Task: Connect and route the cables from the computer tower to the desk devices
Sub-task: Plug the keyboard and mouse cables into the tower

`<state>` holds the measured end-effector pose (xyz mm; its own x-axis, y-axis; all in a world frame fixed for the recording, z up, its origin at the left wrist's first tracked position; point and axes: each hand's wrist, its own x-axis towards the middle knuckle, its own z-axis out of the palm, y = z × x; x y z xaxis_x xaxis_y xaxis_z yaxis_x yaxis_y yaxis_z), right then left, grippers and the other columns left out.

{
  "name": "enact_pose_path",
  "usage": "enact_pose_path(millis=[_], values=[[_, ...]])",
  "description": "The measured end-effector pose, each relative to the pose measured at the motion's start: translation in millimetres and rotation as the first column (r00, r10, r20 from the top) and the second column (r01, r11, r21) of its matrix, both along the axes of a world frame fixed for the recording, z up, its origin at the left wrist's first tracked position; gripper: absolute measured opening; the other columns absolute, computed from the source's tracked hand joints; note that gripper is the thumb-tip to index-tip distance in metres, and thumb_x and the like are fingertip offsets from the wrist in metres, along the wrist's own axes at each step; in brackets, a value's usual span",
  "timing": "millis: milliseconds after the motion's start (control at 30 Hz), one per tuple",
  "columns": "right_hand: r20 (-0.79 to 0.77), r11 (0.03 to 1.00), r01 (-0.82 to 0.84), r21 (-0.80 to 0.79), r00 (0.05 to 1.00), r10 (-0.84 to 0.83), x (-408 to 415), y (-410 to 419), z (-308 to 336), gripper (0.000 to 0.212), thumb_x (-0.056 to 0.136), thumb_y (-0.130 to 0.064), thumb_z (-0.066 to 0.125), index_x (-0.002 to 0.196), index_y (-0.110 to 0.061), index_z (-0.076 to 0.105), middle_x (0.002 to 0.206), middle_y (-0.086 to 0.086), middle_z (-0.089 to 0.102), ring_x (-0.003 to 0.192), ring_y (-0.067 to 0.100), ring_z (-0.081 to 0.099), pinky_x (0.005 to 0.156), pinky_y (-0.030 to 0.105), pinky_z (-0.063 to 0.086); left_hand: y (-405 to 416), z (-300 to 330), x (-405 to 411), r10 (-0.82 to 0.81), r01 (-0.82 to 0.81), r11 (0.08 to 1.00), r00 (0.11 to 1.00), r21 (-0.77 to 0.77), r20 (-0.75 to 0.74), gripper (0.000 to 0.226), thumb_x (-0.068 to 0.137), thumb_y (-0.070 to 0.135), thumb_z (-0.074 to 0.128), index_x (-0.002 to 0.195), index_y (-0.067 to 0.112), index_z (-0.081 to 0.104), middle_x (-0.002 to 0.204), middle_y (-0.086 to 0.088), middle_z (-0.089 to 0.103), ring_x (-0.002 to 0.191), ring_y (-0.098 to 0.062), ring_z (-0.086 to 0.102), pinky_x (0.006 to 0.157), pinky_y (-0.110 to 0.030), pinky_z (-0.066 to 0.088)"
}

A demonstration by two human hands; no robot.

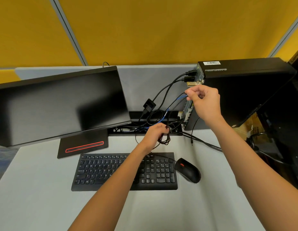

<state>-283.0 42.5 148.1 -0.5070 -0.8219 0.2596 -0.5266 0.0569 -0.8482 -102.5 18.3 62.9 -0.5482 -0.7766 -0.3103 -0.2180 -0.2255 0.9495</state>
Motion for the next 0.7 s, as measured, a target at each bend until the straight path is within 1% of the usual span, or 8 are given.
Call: enact_pose_path(millis=[67,167,267,333,433,500,567,700], values=[[0.006,1.0,0.013,-0.009,1.0,-0.013,-4.4,-0.7,0.7,0.01,0.092,-0.021,0.064,0.088,-0.017,0.072,0.067,-0.008,0.066,0.07,-0.002,0.059,0.086,0.017,0.045,-4.0,4.4,-0.9,0.064,-0.061,0.995,0.997,0.075,-0.045,0.025,0.084,0.038,0.058,0.074,0.016,0.063,0.081,0.001,0.059,0.083,-0.015,0.052,0.084,-0.03,0.04],[0.051,1.0,0.005,0.005,0.999,-0.006,-8.1,-0.5,2.4,0.01,0.092,-0.023,0.064,0.091,-0.018,0.073,0.069,-0.004,0.069,0.077,-0.001,0.062,0.097,0.032,0.046,-11.7,9.3,1.5,-0.023,0.062,0.98,0.979,-0.188,0.202,0.038,0.098,0.035,0.048,0.085,0.003,0.063,0.079,-0.001,0.049,0.075,-0.013,0.048,0.074,-0.022,0.039],[0.088,0.996,-0.089,0.007,0.992,0.088,-11.2,2.9,6.3,0.008,0.089,-0.022,0.067,0.092,-0.016,0.073,0.071,0.0,0.072,0.081,0.007,0.067,0.098,0.037,0.047,-28.0,3.6,6.5,0.059,0.042,0.928,0.964,-0.37,0.258,0.028,0.096,0.029,0.054,0.088,0.003,0.062,0.086,-0.003,0.052,0.076,-0.013,0.051,0.075,-0.029,0.045],[0.115,0.958,-0.252,0.134,0.964,0.238,-18.3,6.2,4.9,0.01,0.087,-0.023,0.07,0.093,-0.016,0.072,0.073,0.002,0.073,0.079,0.018,0.069,0.092,0.036,0.05,-42.5,-6.8,14.5,0.159,-0.041,0.919,0.948,-0.393,0.274,0.023,0.096,0.025,0.054,0.087,0.005,0.059,0.083,-0.005,0.059,0.074,-0.014,0.055,0.066,-0.023,0.043],[0.053,0.786,-0.386,0.483,0.909,0.414,-39.0,10.8,-10.8,0.008,0.085,-0.03,0.072,0.084,-0.022,0.071,0.07,0.002,0.071,0.072,0.016,0.067,0.085,0.032,0.051,-59.4,-25.8,35.0,0.32,-0.213,0.91,0.906,-0.355,0.278,0.015,0.097,0.017,0.051,0.083,0.011,0.051,0.074,-0.005,0.06,0.07,-0.019,0.059,0.063,-0.027,0.045],[0.027,0.713,-0.345,0.611,0.909,0.416,-55.4,16.9,-29.1,0.014,0.09,-0.024,0.066,0.079,-0.017,0.071,0.067,0.002,0.068,0.067,0.012,0.065,0.075,0.024,0.05,-64.3,-36.7,46.5,0.359,-0.244,0.903,0.881,-0.354,0.307,0.013,0.098,0.011,0.044,0.095,0.016,0.056,0.079,-0.002,0.057,0.07,-0.019,0.052,0.065,-0.032,0.045],[-0.016,0.662,-0.259,0.704,0.925,0.38,-67.7,23.9,-49.8,0.025,0.097,-0.013,0.053,0.078,-0.013,0.07,0.067,-0.003,0.064,0.065,0.004,0.061,0.064,0.015,0.044,-62.5,-39.2,49.1,0.358,-0.262,0.911,0.887,-0.318,0.293,0.027,0.1,0.007,0.037,0.108,0.02,0.059,0.076,0.0,0.053,0.061,-0.015,0.045,0.054,-0.026,0.04],[-0.162,0.611,-0.106,0.784,0.916,0.367,-65.5,25.5,-81.9,0.035,0.092,-0.001,0.038,0.069,-0.017,0.058,0.078,-0.012,0.063,0.09,0.025,0.062,0.082,0.036,0.049,-55.3,-23.1,30.4,0.413,-0.344,0.884,0.892,-0.316,0.183,0.029,0.098,0.009,0.039,0.085,0.011,0.065,0.053,0.005,0.042,0.047,-0.01,0.032,0.047,-0.024,0.027]])
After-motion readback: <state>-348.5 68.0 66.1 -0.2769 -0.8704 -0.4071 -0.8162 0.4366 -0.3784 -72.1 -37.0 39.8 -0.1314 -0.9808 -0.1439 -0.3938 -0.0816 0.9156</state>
